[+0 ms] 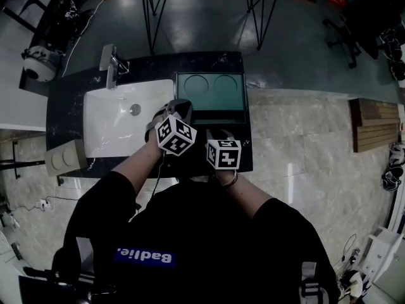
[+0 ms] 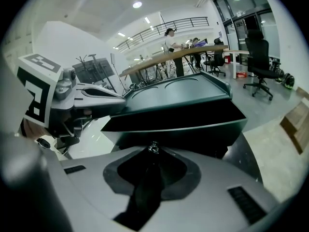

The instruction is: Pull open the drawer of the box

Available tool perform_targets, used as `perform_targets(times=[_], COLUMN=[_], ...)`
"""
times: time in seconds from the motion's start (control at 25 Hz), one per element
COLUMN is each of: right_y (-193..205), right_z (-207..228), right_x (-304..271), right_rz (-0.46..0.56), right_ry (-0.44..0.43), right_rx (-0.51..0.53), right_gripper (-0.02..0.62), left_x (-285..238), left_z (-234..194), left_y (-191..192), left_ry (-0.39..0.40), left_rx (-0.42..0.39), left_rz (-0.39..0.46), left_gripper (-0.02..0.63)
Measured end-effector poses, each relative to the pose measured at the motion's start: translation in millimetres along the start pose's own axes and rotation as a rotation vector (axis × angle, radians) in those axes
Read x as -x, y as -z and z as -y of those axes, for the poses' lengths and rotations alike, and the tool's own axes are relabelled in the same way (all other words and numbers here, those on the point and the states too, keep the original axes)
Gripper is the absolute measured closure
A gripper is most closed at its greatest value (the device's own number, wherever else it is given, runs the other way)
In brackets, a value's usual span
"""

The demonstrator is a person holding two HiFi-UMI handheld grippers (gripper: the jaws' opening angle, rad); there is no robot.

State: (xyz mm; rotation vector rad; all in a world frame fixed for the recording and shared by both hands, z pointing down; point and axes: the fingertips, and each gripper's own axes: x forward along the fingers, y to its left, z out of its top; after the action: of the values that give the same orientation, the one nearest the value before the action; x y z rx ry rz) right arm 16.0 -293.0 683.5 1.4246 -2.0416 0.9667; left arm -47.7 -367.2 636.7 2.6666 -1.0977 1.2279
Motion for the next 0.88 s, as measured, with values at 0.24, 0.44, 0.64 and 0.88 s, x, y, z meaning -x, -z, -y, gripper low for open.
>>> perform_targets(times=[0.24, 0.44, 0.64, 0.88], right_y=[8.1, 15.3, 20.3, 28.7], right_z=[-2.9, -4.5, -6.4, -8.9], right_x=[6.5, 12.0, 16.0, 21.2], right_rz=[-0.002, -0.004, -0.006, -0.009], right_ry=[0.006, 0.011, 0.019, 0.025], right_rx=[0.004, -0.001, -0.003, -0.006], right_gripper=[0.531, 0.531, 0.531, 0.531], left_x=[0.7, 2.0, 2.7, 3.8], left_z=[-0.6, 0.7, 0.1, 0.9], left_y=[0.2, 0.5, 0.4, 2.1], left_ry=[0.003, -0.001, -0.008, -0.011], left_rx=[0.01, -0.007, -0.016, -0.024], left_rz=[0.008, 0.012, 0.016, 0.021], left_gripper=[0.604, 0.604, 0.604, 0.604])
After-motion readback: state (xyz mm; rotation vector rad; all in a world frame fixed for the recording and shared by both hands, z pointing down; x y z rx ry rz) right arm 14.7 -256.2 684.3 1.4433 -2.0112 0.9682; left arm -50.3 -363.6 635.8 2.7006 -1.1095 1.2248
